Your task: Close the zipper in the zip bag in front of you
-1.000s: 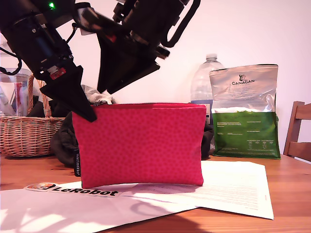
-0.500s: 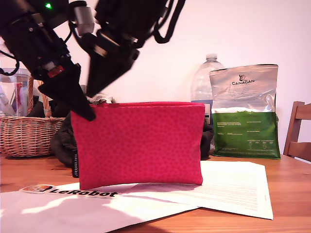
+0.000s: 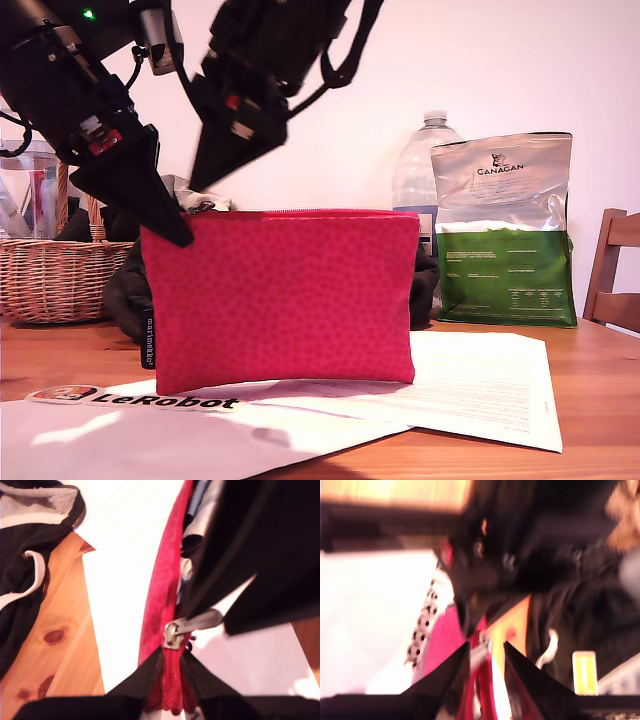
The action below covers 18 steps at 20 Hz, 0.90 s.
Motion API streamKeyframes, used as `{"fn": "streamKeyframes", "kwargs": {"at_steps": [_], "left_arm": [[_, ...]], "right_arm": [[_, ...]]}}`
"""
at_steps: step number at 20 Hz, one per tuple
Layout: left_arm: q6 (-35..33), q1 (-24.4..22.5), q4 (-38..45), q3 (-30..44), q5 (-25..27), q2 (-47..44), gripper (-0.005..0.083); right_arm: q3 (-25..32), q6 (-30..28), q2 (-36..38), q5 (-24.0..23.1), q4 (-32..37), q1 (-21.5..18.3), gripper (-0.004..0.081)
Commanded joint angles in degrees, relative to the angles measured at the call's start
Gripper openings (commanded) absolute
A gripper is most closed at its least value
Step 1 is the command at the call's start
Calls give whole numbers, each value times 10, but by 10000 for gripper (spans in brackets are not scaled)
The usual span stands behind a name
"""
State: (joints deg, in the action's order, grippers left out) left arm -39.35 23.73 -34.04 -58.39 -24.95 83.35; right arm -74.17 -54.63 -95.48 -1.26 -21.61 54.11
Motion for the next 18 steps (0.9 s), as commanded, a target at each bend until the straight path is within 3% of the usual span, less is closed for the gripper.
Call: {"fn": "streamKeyframes", "kwargs": {"at_steps": [1,9,18], "left_arm": [[-1,-4,2,0,-14,2,-22],[-2,-27,4,-2,-34,2,-22],[-1,-27,10,-2,-47,2,-22]], "right_arm": [[0,-20,-12,10,5,2,174],[1,-71,-13,14,-17,-3,153],[2,-73,-30,10,-3,-12,153]]}}
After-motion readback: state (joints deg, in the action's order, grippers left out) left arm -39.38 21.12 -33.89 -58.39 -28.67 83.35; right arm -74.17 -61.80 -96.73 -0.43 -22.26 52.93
